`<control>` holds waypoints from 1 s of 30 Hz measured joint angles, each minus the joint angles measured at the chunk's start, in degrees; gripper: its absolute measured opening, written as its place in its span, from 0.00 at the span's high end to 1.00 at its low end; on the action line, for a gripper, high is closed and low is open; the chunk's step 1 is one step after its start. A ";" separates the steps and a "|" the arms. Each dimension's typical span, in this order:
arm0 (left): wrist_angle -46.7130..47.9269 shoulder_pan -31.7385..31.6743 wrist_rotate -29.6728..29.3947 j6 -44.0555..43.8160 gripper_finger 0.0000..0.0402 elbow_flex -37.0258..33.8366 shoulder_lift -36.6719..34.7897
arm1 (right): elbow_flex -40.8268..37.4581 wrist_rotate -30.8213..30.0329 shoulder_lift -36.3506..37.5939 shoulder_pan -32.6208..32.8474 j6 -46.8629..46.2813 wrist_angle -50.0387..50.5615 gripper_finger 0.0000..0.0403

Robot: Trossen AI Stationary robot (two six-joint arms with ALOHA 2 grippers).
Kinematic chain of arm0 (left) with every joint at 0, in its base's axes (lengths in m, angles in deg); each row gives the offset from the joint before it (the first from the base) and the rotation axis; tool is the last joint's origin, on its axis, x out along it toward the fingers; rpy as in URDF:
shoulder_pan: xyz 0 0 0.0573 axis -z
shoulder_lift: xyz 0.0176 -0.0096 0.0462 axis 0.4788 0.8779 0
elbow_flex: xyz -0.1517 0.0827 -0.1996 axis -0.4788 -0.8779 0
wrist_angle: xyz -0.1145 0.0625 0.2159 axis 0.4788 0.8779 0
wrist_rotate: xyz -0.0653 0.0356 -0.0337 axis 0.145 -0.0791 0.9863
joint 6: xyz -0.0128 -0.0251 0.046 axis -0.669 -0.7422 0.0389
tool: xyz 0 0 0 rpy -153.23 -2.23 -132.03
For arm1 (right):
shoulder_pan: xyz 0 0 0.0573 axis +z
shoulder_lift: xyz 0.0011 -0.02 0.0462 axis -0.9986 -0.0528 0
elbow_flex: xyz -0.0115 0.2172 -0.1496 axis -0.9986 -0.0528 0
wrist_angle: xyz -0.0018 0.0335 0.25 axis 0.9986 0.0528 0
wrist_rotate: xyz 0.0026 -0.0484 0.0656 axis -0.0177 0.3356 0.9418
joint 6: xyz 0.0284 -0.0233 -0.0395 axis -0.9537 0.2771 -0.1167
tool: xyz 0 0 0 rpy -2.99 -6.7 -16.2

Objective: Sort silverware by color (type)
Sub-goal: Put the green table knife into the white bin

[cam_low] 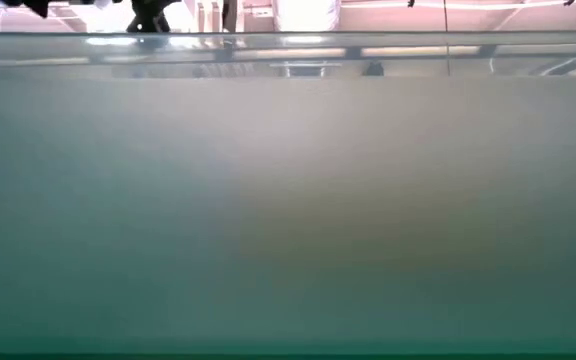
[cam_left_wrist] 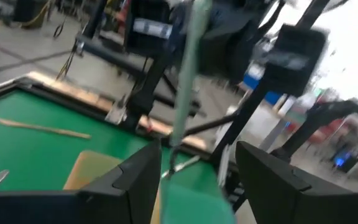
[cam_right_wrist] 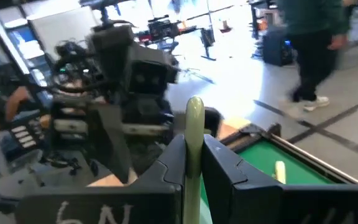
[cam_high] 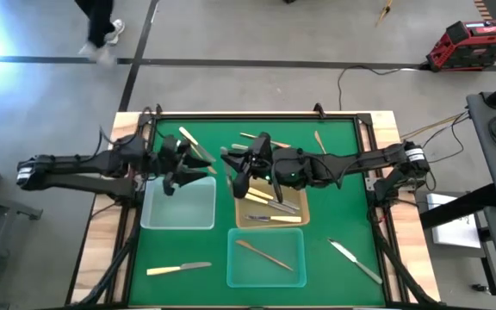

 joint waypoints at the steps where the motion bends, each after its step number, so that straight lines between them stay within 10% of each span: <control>1: 1.44 0.15 -0.02 0.71 0.52 1.30 1.03 | 0.50 0.23 -0.35 0.00 0.16 -0.45 0.95; 22: 2.54 2.42 3.19 2.91 0.53 11.32 12.75 | 6.45 2.12 -4.87 0.04 1.63 1.35 0.95; 30: 4.40 2.53 3.16 3.24 0.83 11.40 11.80 | 7.13 3.40 -4.90 0.20 1.42 1.59 0.95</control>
